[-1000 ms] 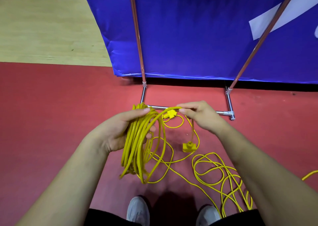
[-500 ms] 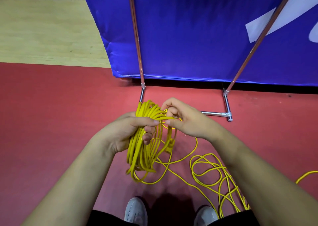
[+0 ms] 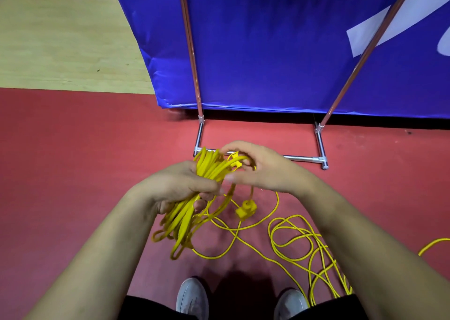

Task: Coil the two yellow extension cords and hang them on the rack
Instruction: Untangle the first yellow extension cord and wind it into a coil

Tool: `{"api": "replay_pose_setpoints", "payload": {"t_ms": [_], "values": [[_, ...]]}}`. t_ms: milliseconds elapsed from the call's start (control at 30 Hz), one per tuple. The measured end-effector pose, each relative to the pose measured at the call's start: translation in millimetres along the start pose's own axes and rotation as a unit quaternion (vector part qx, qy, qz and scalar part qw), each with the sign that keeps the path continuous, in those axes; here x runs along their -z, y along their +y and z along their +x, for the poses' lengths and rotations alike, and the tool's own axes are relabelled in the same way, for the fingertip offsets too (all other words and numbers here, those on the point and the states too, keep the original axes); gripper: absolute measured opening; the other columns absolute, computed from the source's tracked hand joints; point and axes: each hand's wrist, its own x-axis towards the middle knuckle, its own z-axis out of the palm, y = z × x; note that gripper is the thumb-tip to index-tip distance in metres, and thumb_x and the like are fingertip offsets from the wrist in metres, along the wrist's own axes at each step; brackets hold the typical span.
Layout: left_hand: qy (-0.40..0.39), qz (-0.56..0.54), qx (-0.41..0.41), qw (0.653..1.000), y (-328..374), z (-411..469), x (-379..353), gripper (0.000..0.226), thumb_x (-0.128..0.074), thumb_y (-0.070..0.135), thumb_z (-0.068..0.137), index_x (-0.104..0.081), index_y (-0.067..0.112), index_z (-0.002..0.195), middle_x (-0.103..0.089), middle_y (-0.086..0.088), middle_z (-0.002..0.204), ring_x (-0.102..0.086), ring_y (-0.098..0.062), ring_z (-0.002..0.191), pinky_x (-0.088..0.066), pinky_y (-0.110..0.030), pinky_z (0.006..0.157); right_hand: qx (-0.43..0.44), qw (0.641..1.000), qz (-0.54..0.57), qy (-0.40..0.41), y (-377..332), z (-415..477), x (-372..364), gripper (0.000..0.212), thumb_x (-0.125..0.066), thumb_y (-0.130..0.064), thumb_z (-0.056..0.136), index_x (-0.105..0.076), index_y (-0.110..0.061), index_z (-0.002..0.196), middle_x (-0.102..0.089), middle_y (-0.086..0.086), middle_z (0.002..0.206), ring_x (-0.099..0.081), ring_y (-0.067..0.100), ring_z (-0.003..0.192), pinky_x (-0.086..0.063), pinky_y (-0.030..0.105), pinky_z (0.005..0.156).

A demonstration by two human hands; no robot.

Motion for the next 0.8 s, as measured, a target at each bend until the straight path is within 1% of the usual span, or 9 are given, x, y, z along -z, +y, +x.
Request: {"api": "replay_pose_setpoints", "payload": {"t_ms": [100, 167, 267, 333, 400, 500, 600, 700, 800], "values": [[-0.048, 0.03, 0.014, 0.998, 2, -4, -2, 0.008, -0.062, 0.006, 0.068, -0.062, 0.01, 0.06, -0.039, -0.007, 0.051, -0.034, -0.015, 0.04, -0.033, -0.019, 0.039, -0.007, 0.992, -0.113, -0.058, -4, -2, -12, 0.111, -0.087, -0.05, 0.057, -0.018, -0.054, 0.144, -0.038, -0.009, 0.12, -0.047, -0.007, 0.092, -0.043, 0.018, 0.084], [-0.085, 0.048, 0.018, 0.995, 2, -8, -3, 0.01, -0.066, 0.009, 0.063, -0.063, 0.002, 0.07, -0.039, -0.01, 0.057, -0.032, -0.016, 0.043, -0.033, -0.019, 0.038, 0.029, 0.982, -0.179, -0.045, -5, -2, -19, 0.116, -0.088, -0.04, 0.056, -0.015, -0.057, 0.144, -0.026, -0.004, 0.133, -0.045, -0.011, 0.086, -0.042, 0.016, 0.078], [-0.108, 0.062, 0.026, 0.992, 1, -9, -2, 0.015, -0.068, 0.012, 0.057, -0.061, 0.005, 0.069, -0.038, -0.008, 0.051, -0.034, -0.016, 0.045, -0.037, -0.019, 0.041, 0.129, 0.963, -0.236, 0.019, -4, 3, -26, 0.08, -0.077, -0.032, 0.061, -0.046, -0.041, 0.134, -0.03, -0.003, 0.149, -0.05, 0.006, 0.116, -0.043, 0.025, 0.097], [-0.11, 0.071, 0.016, 0.991, 3, -10, -1, 0.005, -0.067, 0.009, 0.061, -0.063, 0.01, 0.062, -0.041, -0.005, 0.048, -0.038, -0.017, 0.039, -0.04, -0.021, 0.041, 0.142, 0.963, -0.227, 0.026, -1, 4, -27, 0.045, -0.073, -0.028, 0.065, -0.062, -0.028, 0.108, -0.062, -0.009, 0.113, -0.054, 0.013, 0.098, -0.046, 0.035, 0.087], [-0.093, 0.101, -0.014, 0.99, 2, -10, 0, 0.006, -0.067, 0.008, 0.068, -0.064, 0.007, 0.063, -0.048, -0.01, 0.05, -0.046, -0.019, 0.039, -0.043, -0.024, 0.044, 0.12, 0.968, -0.221, 0.023, 0, 3, -25, 0.024, -0.072, -0.023, 0.067, -0.061, -0.022, 0.089, -0.061, -0.009, 0.079, -0.05, 0.012, 0.079, -0.046, 0.037, 0.071], [-0.018, 0.183, -0.05, 0.982, 2, -11, 0, 0.008, -0.066, 0.005, 0.075, -0.062, -0.001, 0.074, -0.061, -0.014, 0.058, -0.056, -0.019, 0.046, -0.048, -0.024, 0.049, 0.103, 0.969, -0.225, 0.026, -3, 2, -19, 0.019, -0.07, -0.022, 0.066, -0.055, -0.019, 0.079, -0.059, -0.005, 0.071, -0.051, 0.014, 0.072, -0.046, 0.038, 0.066], [0.101, 0.288, -0.149, 0.941, 1, -11, 3, 0.02, -0.071, 0.006, 0.075, -0.057, 0.015, 0.085, -0.058, 0.003, 0.06, -0.055, -0.012, 0.047, -0.047, -0.028, 0.044, 0.072, 0.975, -0.205, 0.054, -9, 2, -9, 0.017, -0.065, -0.022, 0.065, -0.05, -0.021, 0.073, -0.056, -0.005, 0.066, -0.052, 0.016, 0.065, -0.045, 0.037, 0.06], [0.136, 0.324, -0.191, 0.916, -2, -9, 5, 0.029, -0.074, 0.012, 0.073, -0.052, 0.026, 0.085, -0.062, -0.002, 0.066, -0.062, -0.021, 0.052, -0.05, -0.034, 0.047, 0.033, 0.981, -0.176, 0.077, -8, 0, -1, 0.015, -0.068, -0.017, 0.067, -0.056, -0.016, 0.076, -0.057, -0.004, 0.064, -0.052, 0.013, 0.06, -0.042, 0.032, 0.056], [0.155, 0.327, -0.189, 0.913, -1, -6, 8, 0.023, -0.075, 0.016, 0.072, -0.057, 0.027, 0.082, -0.064, -0.003, 0.067, -0.06, -0.014, 0.052, -0.051, -0.031, 0.05, -0.013, 0.989, -0.115, 0.091, -5, -4, 6, 0.014, -0.069, -0.009, 0.068, -0.061, -0.014, 0.078, -0.055, -0.003, 0.058, -0.046, 0.005, 0.053, -0.036, 0.019, 0.049]]}}
